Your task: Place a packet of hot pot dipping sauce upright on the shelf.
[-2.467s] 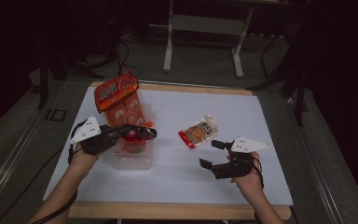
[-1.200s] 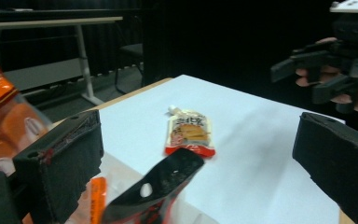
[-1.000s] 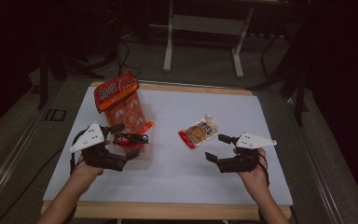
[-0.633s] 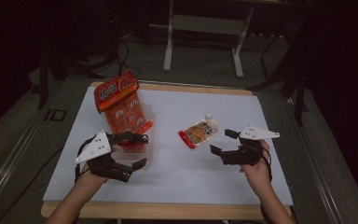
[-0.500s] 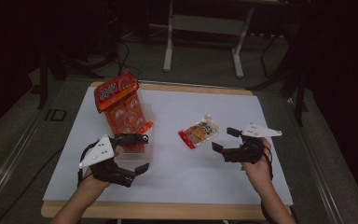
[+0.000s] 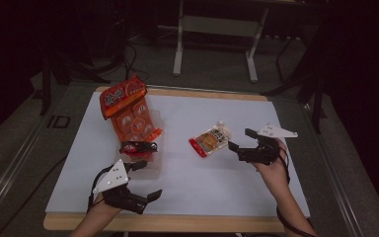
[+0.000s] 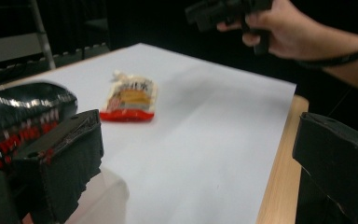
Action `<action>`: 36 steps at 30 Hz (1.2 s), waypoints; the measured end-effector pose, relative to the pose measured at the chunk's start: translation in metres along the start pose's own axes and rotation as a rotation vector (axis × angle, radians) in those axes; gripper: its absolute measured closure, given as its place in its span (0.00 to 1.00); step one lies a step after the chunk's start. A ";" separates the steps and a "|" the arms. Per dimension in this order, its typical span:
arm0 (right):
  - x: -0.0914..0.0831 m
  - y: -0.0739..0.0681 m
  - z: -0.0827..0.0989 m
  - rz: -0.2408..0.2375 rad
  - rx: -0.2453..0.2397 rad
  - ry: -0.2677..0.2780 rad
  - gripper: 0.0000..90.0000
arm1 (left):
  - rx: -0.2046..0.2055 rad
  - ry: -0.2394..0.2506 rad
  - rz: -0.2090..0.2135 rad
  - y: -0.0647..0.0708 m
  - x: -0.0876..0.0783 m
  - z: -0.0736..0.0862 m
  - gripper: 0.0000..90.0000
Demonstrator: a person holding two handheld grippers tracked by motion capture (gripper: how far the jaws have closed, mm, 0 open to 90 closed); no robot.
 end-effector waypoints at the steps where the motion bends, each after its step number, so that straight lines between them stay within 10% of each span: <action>1: 0.001 0.002 0.000 0.004 0.001 -0.004 0.15 | -0.007 0.004 0.000 0.000 0.000 0.002 0.03; 36: 0.086 0.066 0.034 0.131 0.072 -0.161 0.51 | -0.014 -0.017 -0.033 0.009 -0.003 0.028 0.03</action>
Point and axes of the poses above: each handheld gripper's, and its own axes: x roughly forward along the jaws, z roughly out of its underside, y roughly to its right, the point moved 10 cm from there along x, roughly forward along the jaws, and after that the axes turned 2 degrees about -y, right-handed, at the moved point
